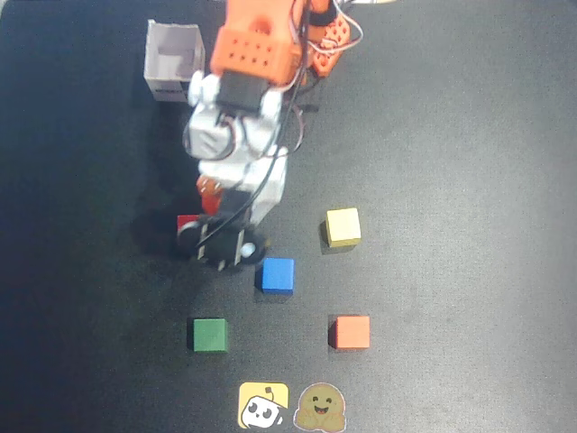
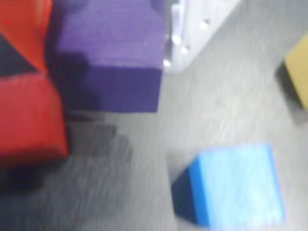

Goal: Put the purple cube on top of the green cube.

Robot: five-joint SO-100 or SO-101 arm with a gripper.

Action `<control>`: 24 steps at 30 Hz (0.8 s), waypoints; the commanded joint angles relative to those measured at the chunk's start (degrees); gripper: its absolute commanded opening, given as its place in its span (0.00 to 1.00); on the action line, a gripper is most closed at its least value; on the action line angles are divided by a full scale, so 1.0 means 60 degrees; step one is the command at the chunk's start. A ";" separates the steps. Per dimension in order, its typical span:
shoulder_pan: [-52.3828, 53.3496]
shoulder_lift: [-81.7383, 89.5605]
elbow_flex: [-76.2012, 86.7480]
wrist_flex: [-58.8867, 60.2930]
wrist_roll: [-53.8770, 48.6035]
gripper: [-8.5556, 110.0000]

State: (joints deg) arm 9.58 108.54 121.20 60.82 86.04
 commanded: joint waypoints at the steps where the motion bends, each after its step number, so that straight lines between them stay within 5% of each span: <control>1: 0.0176 -0.0586 -0.1260 0.0088 0.0132 0.16; 24: 0.0293 -0.4731 -0.5918 0.0132 0.0278 0.16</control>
State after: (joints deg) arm 10.81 79.98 89.82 61.44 87.71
